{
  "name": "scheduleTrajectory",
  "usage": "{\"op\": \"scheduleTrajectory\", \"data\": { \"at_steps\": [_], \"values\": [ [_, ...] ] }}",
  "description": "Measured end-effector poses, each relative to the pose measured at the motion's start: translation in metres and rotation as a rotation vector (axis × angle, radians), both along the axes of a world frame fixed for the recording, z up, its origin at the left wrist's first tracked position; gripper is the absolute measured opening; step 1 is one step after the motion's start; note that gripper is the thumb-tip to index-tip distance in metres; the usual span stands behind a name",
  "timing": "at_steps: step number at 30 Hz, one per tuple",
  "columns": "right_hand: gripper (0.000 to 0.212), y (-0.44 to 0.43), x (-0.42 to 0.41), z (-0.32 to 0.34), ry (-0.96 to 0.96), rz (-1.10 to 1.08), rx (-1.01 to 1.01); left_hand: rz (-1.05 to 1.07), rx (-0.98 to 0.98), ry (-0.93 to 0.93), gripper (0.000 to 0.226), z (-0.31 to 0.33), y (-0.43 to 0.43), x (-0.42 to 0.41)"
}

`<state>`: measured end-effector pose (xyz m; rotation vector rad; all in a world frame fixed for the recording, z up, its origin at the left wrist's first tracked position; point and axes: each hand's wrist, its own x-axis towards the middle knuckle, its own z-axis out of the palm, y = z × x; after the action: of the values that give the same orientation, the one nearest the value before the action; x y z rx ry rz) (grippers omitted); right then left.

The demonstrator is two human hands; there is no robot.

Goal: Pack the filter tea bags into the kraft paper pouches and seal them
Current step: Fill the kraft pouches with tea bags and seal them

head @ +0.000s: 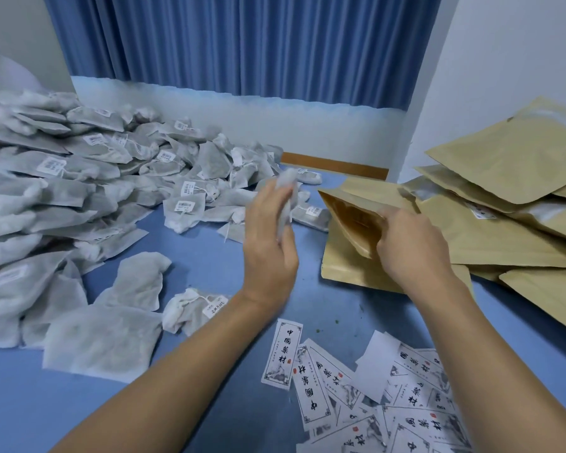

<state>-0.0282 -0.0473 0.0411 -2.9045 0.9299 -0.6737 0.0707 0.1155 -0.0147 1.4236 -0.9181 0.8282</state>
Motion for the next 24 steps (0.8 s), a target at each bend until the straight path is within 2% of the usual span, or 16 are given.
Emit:
{"op": "scheduleTrajectory", "data": {
  "at_steps": [2,4,5,7,9,11,13,15,17,19,22,23,24],
  "values": [
    [0.028,-0.001,0.0,0.001,0.019,0.01,0.02,-0.173,0.052,-0.301,0.039,0.007,-0.012,-0.023],
    [0.013,-0.003,0.0,0.004,0.041,0.022,0.084,-0.21,0.253,-0.45,0.038,0.005,-0.023,-0.042],
    [0.012,-0.004,0.0,0.005,0.047,0.023,0.11,-0.185,0.373,-0.429,0.042,0.004,-0.027,-0.048],
    [0.015,-0.007,-0.002,0.005,0.01,0.022,0.107,-0.089,0.622,-0.238,0.053,0.004,-0.032,-0.053],
    [0.031,-0.009,-0.004,0.005,-0.063,0.046,0.093,0.03,0.869,-0.065,0.064,0.003,-0.042,-0.048],
    [0.045,-0.006,-0.004,0.005,-0.082,0.075,0.079,0.108,1.104,0.047,0.052,0.008,-0.061,-0.039],
    [0.044,-0.001,0.001,0.005,-0.033,0.097,0.01,0.051,1.24,0.222,0.032,0.019,-0.091,-0.021],
    [0.039,0.001,0.003,0.007,-0.04,0.07,-0.057,-0.124,1.155,0.435,0.032,0.028,-0.118,-0.003],
    [0.046,0.0,0.001,0.007,-0.083,0.063,0.01,-0.282,0.84,0.78,0.036,0.034,-0.131,0.006],
    [0.054,0.0,-0.001,0.003,-0.112,0.097,0.056,-0.295,0.615,0.946,0.04,0.029,-0.131,0.005],
    [0.057,-0.001,-0.003,-0.003,-0.216,0.105,0.032,-0.291,0.671,0.754,0.042,0.021,-0.125,-0.006],
    [0.058,-0.001,-0.003,-0.004,-0.224,0.098,0.019,-0.341,0.815,0.689,0.041,0.023,-0.118,-0.013],
    [0.058,-0.001,-0.003,-0.005,-0.207,0.093,0.0,-0.266,0.999,0.538,0.041,0.021,-0.108,-0.021]
  ]
}}
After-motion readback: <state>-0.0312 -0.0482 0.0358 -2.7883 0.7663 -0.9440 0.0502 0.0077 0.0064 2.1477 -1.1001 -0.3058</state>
